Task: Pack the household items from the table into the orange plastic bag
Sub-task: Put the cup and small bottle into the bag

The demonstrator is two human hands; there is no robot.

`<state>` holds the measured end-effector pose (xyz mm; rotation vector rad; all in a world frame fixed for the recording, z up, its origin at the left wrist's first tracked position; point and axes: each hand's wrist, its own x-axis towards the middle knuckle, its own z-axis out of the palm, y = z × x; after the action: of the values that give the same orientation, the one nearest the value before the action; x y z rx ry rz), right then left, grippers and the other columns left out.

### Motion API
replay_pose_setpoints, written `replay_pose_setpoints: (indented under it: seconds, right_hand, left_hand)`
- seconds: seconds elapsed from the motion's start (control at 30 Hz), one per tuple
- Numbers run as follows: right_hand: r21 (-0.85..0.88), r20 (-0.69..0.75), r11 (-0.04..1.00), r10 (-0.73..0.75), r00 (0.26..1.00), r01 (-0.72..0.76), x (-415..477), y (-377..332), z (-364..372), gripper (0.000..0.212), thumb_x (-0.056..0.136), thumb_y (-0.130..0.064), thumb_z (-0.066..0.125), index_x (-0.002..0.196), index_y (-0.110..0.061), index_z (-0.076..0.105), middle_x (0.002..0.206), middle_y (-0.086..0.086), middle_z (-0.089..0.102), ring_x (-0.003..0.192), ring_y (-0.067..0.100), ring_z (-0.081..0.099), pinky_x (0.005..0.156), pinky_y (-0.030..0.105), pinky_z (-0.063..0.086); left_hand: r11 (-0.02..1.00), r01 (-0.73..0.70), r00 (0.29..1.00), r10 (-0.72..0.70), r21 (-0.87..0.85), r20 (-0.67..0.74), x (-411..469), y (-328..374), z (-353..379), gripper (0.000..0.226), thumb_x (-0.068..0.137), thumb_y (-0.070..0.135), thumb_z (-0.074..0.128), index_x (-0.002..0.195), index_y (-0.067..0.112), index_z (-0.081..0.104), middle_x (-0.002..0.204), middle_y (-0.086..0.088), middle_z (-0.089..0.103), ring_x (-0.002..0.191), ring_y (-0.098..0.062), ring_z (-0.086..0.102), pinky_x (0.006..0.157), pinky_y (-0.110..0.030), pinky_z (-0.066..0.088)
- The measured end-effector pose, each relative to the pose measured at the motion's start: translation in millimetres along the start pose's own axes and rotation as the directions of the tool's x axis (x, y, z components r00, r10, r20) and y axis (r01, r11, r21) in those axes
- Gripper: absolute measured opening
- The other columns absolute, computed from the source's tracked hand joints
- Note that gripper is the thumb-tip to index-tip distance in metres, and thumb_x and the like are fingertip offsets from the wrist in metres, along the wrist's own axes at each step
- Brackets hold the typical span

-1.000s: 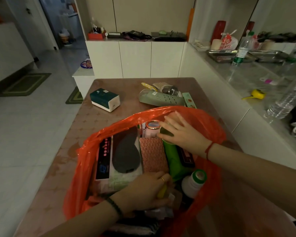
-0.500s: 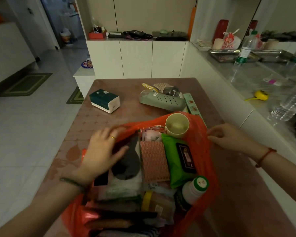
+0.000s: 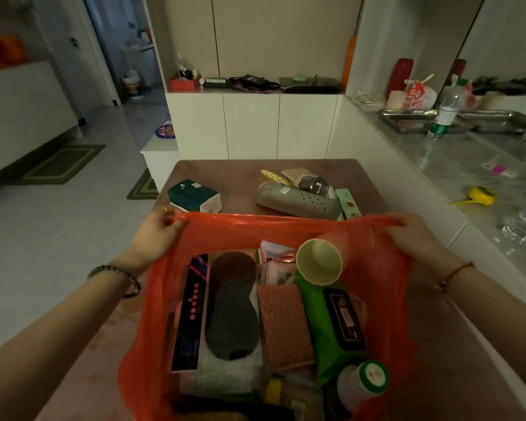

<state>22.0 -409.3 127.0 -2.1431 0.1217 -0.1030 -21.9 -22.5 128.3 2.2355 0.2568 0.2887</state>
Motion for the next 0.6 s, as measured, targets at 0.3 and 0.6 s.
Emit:
replay_pose_setpoints:
  seconds: [0.3, 0.6]
  right_hand:
    - [-0.168, 0.613, 0.985, 0.064, 0.787, 0.051, -5, -9, -53, 0.010, 0.083, -0.002, 0.060, 0.088, -0.006, 0.069, 0.081, 0.013, 0.073, 0.070, 0.014, 0.067, 0.063, 0.020, 0.054]
    - [-0.378, 0.595, 0.901, 0.062, 0.801, 0.211, 75, -76, -48, 0.050, 0.056, -0.065, 0.057, 0.097, -0.038, 0.063, 0.091, -0.012, 0.073, 0.082, 0.001, 0.067, 0.065, 0.012, 0.049]
  left_hand:
    - [0.982, 0.101, 0.679, -0.185, 0.160, 0.711, 18, -20, -62, 0.055, 0.062, 0.060, 0.070, 0.109, 0.032, 0.061, 0.105, 0.000, 0.072, 0.095, -0.021, 0.070, 0.086, -0.042, 0.056]
    - [0.979, 0.089, 0.776, -0.185, 0.185, 0.603, 77, -16, -62, 0.076, 0.052, 0.079, 0.059, 0.112, 0.033, 0.054, 0.093, 0.003, 0.069, 0.075, -0.013, 0.070, 0.061, -0.019, 0.054]
